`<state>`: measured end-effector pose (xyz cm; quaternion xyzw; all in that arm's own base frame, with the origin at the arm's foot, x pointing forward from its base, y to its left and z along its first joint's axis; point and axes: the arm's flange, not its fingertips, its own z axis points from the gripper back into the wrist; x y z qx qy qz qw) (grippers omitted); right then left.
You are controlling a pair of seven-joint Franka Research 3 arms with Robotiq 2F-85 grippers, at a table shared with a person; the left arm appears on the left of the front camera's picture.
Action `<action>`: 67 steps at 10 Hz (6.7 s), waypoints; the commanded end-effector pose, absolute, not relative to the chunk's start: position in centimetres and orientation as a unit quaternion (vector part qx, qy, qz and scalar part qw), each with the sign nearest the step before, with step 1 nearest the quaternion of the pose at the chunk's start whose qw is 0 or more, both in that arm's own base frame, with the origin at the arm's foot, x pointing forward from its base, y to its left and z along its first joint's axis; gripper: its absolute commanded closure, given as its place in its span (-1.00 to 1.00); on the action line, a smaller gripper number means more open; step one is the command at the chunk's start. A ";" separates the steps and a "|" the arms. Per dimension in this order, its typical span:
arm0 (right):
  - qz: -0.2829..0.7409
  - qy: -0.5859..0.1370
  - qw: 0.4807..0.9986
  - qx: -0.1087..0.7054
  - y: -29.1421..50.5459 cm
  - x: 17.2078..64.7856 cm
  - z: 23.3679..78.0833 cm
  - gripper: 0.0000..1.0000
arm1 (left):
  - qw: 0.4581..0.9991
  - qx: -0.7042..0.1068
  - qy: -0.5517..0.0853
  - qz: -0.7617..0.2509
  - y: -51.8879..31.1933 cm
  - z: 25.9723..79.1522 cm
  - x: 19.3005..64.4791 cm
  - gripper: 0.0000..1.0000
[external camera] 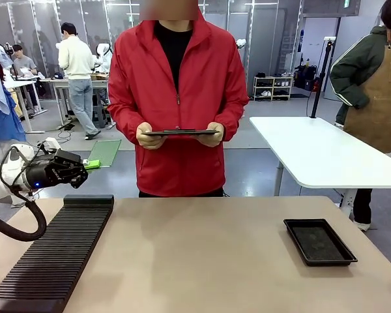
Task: Inspect the PCB.
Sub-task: Release the Blank PCB you were holding, then pick up the Blank PCB that the human is holding.
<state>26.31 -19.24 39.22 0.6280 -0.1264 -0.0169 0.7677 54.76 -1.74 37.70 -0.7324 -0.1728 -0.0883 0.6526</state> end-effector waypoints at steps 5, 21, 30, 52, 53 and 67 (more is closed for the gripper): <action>-0.016 -0.128 0.767 0.629 -19.3 26.3 39.4 -1.00 | 0.649 -0.736 -0.171 -0.090 -1.9 37.8 54.6 0.94; -0.016 -0.128 0.767 0.629 -19.3 26.3 39.4 -1.00 | 0.649 -0.736 -0.171 -0.090 -1.9 37.8 54.6 0.94; -0.016 -0.128 0.767 0.629 -19.3 26.3 39.4 -1.00 | 0.649 -0.736 -0.171 -0.090 -1.9 37.8 54.6 0.94; -0.016 -0.128 0.767 0.629 -19.3 26.3 39.4 -1.00 | 0.660 -0.728 -0.167 -0.075 -1.9 37.6 54.8 -1.00; -0.016 -0.128 0.767 0.629 -19.3 26.3 39.4 -1.00 | 0.661 -0.728 -0.169 -0.073 -1.8 37.6 54.8 -0.85; -0.016 -0.128 0.767 0.629 -19.3 26.3 39.4 -1.00 | 0.654 -0.731 -0.172 -0.086 -1.6 37.6 54.8 -1.00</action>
